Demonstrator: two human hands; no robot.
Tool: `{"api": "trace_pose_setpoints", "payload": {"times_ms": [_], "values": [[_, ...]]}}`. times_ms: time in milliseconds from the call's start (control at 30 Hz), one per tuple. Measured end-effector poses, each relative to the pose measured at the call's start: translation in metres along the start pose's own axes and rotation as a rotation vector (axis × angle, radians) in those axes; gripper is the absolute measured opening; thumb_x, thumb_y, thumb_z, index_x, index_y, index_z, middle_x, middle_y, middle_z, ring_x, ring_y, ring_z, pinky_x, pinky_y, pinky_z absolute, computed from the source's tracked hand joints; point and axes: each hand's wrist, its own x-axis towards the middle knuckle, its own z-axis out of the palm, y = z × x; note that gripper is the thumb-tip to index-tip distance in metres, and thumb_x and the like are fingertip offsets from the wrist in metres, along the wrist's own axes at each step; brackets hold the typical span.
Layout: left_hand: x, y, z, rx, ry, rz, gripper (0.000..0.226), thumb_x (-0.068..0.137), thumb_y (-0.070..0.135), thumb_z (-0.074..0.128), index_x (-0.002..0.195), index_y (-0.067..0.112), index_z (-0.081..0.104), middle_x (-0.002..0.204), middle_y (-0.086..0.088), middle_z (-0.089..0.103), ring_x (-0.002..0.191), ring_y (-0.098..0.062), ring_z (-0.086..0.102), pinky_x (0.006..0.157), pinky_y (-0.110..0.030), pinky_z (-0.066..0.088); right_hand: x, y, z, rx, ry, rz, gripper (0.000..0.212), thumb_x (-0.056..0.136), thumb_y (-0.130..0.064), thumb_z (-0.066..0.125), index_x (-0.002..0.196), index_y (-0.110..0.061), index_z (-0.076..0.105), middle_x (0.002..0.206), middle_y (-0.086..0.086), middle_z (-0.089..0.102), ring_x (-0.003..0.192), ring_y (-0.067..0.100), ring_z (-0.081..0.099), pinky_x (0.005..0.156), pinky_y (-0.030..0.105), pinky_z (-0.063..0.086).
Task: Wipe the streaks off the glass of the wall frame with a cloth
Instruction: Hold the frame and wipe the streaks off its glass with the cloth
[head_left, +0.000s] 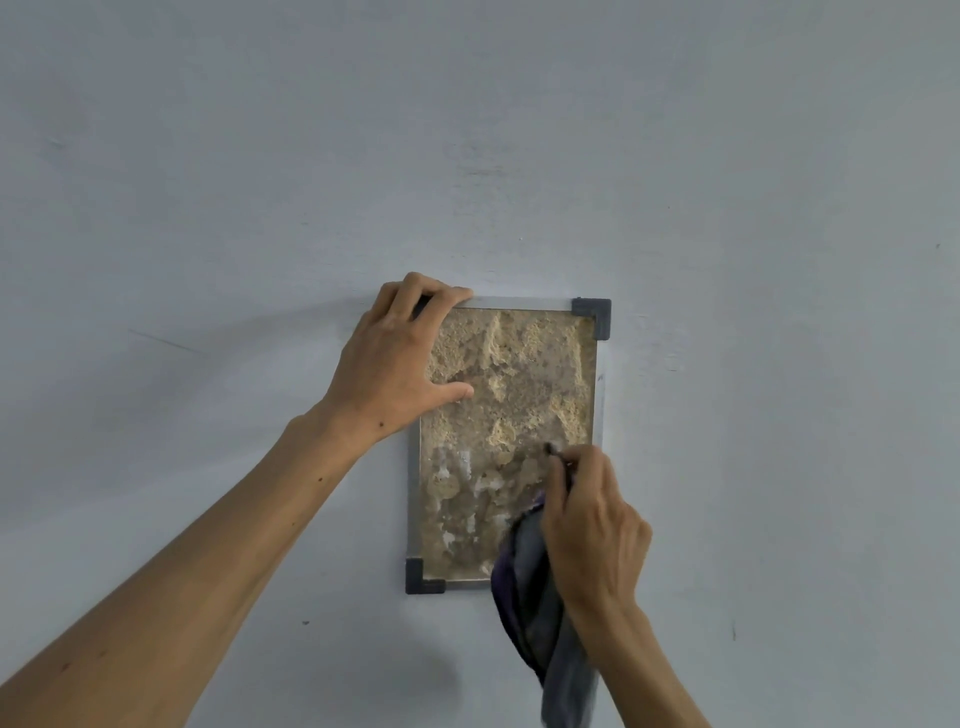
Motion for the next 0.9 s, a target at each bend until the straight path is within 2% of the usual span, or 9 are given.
{"api": "trace_pose_setpoints", "payload": {"times_ms": [67,133,267,400,467,600,700,833,900], "values": [[0.0,0.001,0.001,0.003,0.003,-0.003,0.095,0.065,0.047,0.09,0.145,0.022,0.046,0.134,0.001,0.043,0.127,-0.021,0.041,0.102,-0.044,0.051,0.003,-0.004,0.001,0.041,0.05,0.094,0.016,0.102,-0.029,0.059,0.095,-0.016,0.054,0.077,-0.003,0.064,0.039,0.022,0.05,0.037,0.025,0.03],[0.001,0.001,0.001,0.004,0.003,-0.005,0.095,0.065,0.047,0.09,0.145,0.022,0.046,0.134,0.001,0.043,0.127,-0.02,0.041,0.101,-0.043,0.051,-0.002,-0.018,0.006,0.034,0.047,0.013,0.015,0.101,-0.025,0.062,0.093,-0.016,0.055,0.073,-0.004,0.06,0.037,0.018,0.042,0.037,0.022,0.02],[0.0,-0.003,-0.001,0.002,-0.012,0.015,0.096,0.065,0.048,0.09,0.146,0.024,0.044,0.135,0.003,0.043,0.127,-0.019,0.041,0.102,-0.045,0.052,-0.01,-0.032,0.01,-0.019,-0.056,-0.22,0.019,0.102,-0.024,0.066,0.09,-0.019,0.052,0.072,-0.008,0.051,0.036,0.012,0.035,0.029,0.031,0.034],[0.0,-0.01,-0.009,0.023,-0.081,0.051,0.1,0.067,0.048,0.089,0.152,0.028,0.039,0.139,0.006,0.04,0.129,-0.016,0.039,0.105,-0.039,0.049,0.003,-0.012,0.0,0.023,0.021,0.054,0.014,0.1,-0.025,0.065,0.093,-0.017,0.055,0.075,-0.003,0.063,0.037,0.023,0.047,0.038,0.021,0.021],[0.001,-0.008,-0.008,0.031,-0.079,0.046,0.1,0.066,0.047,0.09,0.151,0.027,0.04,0.138,0.005,0.04,0.128,-0.016,0.039,0.104,-0.039,0.05,0.001,-0.016,0.001,0.054,0.036,0.082,0.014,0.1,-0.024,0.064,0.093,-0.016,0.056,0.071,-0.004,0.063,0.036,0.019,0.044,0.039,0.02,0.016],[0.001,-0.005,-0.009,0.03,-0.08,0.039,0.1,0.067,0.045,0.09,0.151,0.026,0.039,0.139,0.005,0.039,0.128,-0.017,0.039,0.102,-0.042,0.052,-0.018,-0.046,0.013,0.046,-0.079,-0.176,0.016,0.102,-0.027,0.062,0.09,-0.017,0.057,0.07,-0.01,0.053,0.04,0.006,0.027,0.04,0.014,0.011],[0.0,-0.008,-0.013,0.07,-0.105,0.065,0.103,0.067,0.049,0.089,0.153,0.027,0.037,0.141,0.005,0.039,0.129,-0.017,0.04,0.107,-0.04,0.047,-0.009,-0.039,0.007,0.02,-0.076,-0.245,0.02,0.103,-0.032,0.058,0.089,-0.018,0.054,0.072,-0.009,0.053,0.038,0.008,0.031,0.032,0.02,0.022],[0.0,-0.006,-0.012,0.101,-0.1,0.073,0.105,0.065,0.051,0.089,0.153,0.027,0.037,0.142,0.003,0.039,0.128,-0.018,0.042,0.108,-0.042,0.045,0.005,-0.029,0.007,0.038,0.032,-0.06,0.016,0.1,-0.025,0.066,0.09,-0.016,0.057,0.075,-0.007,0.058,0.039,0.013,0.033,0.035,0.022,0.018],[0.0,-0.007,-0.013,0.116,-0.099,0.067,0.105,0.065,0.052,0.089,0.153,0.028,0.037,0.142,0.002,0.037,0.127,-0.019,0.043,0.109,-0.042,0.044,-0.002,-0.038,0.012,0.053,0.003,-0.193,0.017,0.102,-0.025,0.065,0.09,-0.017,0.058,0.073,-0.008,0.056,0.038,0.01,0.036,0.031,0.025,0.027]]}}
